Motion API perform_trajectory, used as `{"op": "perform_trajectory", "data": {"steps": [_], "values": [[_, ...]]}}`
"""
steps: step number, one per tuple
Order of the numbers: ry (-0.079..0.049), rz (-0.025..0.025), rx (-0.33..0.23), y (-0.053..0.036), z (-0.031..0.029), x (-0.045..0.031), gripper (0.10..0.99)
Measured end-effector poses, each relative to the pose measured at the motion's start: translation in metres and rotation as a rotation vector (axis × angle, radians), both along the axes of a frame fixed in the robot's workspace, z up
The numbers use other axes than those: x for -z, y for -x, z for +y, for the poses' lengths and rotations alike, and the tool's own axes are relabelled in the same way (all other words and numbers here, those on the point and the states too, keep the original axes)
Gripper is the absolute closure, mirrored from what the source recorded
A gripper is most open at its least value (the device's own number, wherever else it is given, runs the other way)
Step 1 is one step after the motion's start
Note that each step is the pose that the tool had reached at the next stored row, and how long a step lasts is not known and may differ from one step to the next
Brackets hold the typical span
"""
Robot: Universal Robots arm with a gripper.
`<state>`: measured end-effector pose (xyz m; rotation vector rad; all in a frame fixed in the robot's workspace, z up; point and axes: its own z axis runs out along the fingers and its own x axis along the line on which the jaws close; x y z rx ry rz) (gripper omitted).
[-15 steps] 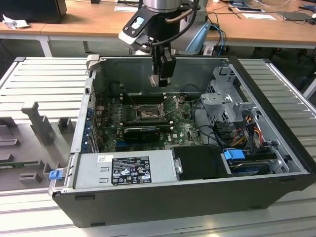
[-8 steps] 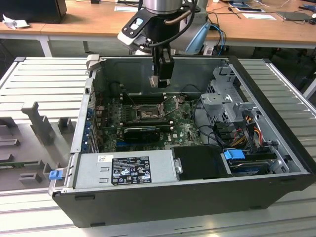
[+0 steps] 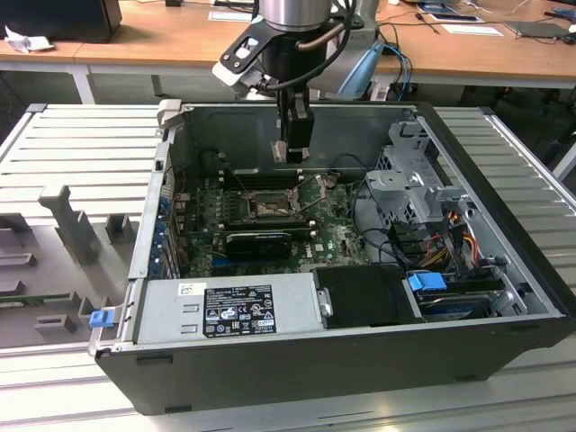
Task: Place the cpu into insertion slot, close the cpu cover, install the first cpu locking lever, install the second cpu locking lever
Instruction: 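Place the cpu into insertion slot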
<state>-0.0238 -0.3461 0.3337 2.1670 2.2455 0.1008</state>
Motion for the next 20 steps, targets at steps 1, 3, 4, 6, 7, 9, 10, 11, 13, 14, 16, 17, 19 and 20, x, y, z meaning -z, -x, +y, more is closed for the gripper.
{"op": "perform_trajectory", "data": {"steps": [1, 3, 4, 6, 7, 9, 10, 11, 13, 14, 16, 17, 19, 20], "values": [[0.0, -0.0001, 0.001, 0.0004, 0.0, 0.0007, 0.557], [0.0, 0.0, 0.001, 0.0008, 0.0, 0.0029, 0.557], [0.0, 0.0004, 0.002, 0.0008, 0.0, 0.0041, 0.557], [0.0, 0.001, 0.005, 0.001, 0.0, 0.0072, 0.557], [0.0, 0.0019, 0.011, 0.0011, 0.0, 0.0087, 0.557], [0.0, 0.0035, 0.031, 0.0011, 0.0, 0.0109, 0.557], [0.0, 0.0034, 0.032, 0.0011, 0.0, 0.0117, 0.557], [0.0, 0.0034, 0.033, 0.0011, 0.0, 0.0131, 0.557], [0.0, 0.0033, 0.033, 0.0013, 0.0, 0.0152, 0.557], [0.0, 0.0033, 0.033, 0.0014, 0.0, 0.0163, 0.557], [0.0, 0.0037, 0.033, 0.0015, 0.0, 0.0181, 0.557], [0.0, 0.0041, 0.033, 0.0015, 0.0, 0.0193, 0.557], [0.0, 0.0049, 0.034, 0.0016, 0.0, 0.021, 0.557], [0.0, 0.0054, 0.034, 0.0016, 0.0, 0.0217, 0.557]]}}
